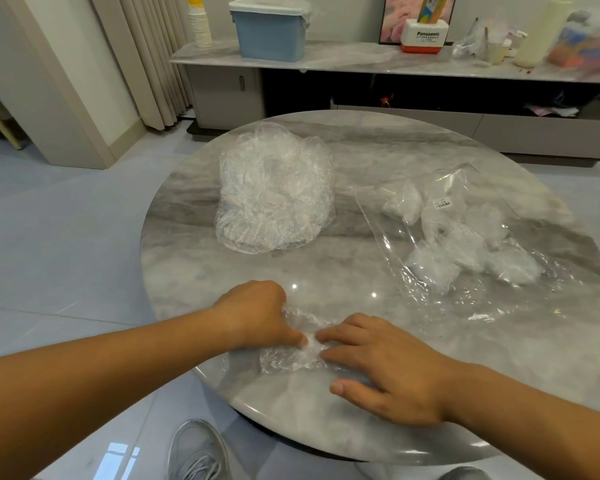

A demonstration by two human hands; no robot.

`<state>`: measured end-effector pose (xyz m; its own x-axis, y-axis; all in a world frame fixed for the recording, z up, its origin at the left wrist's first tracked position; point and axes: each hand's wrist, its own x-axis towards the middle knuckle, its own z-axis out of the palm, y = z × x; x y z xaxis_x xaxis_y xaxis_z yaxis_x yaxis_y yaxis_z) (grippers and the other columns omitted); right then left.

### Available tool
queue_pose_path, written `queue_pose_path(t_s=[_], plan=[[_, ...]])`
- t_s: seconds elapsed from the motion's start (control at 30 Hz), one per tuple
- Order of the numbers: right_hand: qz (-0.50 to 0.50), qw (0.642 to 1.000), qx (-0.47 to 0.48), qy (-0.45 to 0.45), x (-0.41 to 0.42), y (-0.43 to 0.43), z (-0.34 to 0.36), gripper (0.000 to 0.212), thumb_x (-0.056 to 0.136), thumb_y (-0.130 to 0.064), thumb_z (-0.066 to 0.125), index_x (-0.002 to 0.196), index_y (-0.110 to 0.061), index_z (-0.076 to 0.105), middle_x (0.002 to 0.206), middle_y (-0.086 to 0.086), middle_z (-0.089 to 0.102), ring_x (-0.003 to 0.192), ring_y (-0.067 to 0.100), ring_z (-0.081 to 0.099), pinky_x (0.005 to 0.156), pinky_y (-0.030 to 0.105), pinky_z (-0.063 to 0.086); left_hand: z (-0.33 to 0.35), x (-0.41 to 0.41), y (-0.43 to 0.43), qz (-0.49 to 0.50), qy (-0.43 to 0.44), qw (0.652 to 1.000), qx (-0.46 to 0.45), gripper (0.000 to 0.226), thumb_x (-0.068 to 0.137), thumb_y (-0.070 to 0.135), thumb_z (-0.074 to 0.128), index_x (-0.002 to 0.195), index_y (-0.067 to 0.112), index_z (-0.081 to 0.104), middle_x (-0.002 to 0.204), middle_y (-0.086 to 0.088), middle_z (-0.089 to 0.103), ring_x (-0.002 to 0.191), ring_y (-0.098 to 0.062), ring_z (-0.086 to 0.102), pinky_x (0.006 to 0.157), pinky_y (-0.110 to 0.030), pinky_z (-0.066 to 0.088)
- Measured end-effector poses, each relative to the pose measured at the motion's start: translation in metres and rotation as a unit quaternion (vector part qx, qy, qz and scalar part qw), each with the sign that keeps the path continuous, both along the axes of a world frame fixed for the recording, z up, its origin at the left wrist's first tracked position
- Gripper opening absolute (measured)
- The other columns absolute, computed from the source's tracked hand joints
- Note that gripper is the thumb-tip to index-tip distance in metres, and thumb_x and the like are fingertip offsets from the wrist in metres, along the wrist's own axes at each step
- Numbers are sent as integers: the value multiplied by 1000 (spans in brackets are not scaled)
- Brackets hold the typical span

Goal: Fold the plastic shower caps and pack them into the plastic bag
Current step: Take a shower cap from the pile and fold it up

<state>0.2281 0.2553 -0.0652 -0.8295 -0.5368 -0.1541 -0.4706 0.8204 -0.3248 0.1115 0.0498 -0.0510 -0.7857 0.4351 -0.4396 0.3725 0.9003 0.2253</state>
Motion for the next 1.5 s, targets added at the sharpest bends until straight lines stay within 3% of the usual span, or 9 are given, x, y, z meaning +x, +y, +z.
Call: queue_pose_path(t_s=[0.23,0.37,0.5,0.67,0.83,1.0,1.17,1.37,1.5], plan=[[14,1000,23,-13,1,-1,0,55,100,-67,31,146,-41,47,161,-15,27,137,8,27,111,31,25,0,-10,-16,142,-213,945,201,30,83,22,82,93,-1,66,74,-10,66,65,-22,68,64,-36,62],[6,999,32,-17,1,-4,0,54,100,-68,30,146,-44,43,164,-18,14,134,8,24,109,32,25,-2,-4,-16,204,-305,888,276,36,88,13,78,111,-8,61,79,-14,67,68,-25,67,63,-35,57],[1,999,38,-14,1,-8,-2,54,99,-69,28,145,-44,39,165,-16,13,131,12,26,108,35,26,2,3,-6,239,-369,831,341,16,91,10,73,101,7,60,81,-10,68,68,-18,68,61,-29,57],[-1,999,18,-31,4,-6,-4,54,99,-68,33,148,-46,36,163,-11,13,139,12,20,117,32,19,6,13,2,241,-412,790,384,20,90,10,74,102,7,59,83,-19,68,73,-23,71,71,-32,62],[-79,988,-130,-27,15,10,6,36,94,-55,52,122,-37,64,146,-16,35,132,-4,40,106,18,37,4,18,6,248,-431,787,366,29,95,16,68,118,0,64,96,-17,72,95,-31,75,90,-43,60],[-276,940,-199,27,2,19,10,27,93,-51,48,92,-36,71,112,-21,57,113,-4,50,98,15,36,10,17,14,247,-436,792,348,28,100,13,49,123,10,65,107,-19,66,101,-36,73,97,-49,56],[-305,924,-195,-126,-12,27,14,50,98,-45,56,48,-40,55,52,-12,44,51,5,42,60,24,38,13,16,20,225,-447,803,324,35,98,23,46,124,17,67,110,-16,68,104,-30,72,99,-48,53],[-320,888,-188,-271,-8,23,22,38,96,-45,62,68,-22,70,63,0,52,60,15,49,63,29,46,13,22,24,199,-426,829,303,32,99,26,47,123,19,66,107,-9,70,97,-21,68,99,-46,53],[-331,882,-256,-218,-7,21,21,29,97,-36,63,84,-12,74,61,-3,55,58,13,51,62,30,46,15,26,25,198,-415,833,308,29,99,29,53,124,19,64,120,-12,70,97,-20,69,99,-46,55]])
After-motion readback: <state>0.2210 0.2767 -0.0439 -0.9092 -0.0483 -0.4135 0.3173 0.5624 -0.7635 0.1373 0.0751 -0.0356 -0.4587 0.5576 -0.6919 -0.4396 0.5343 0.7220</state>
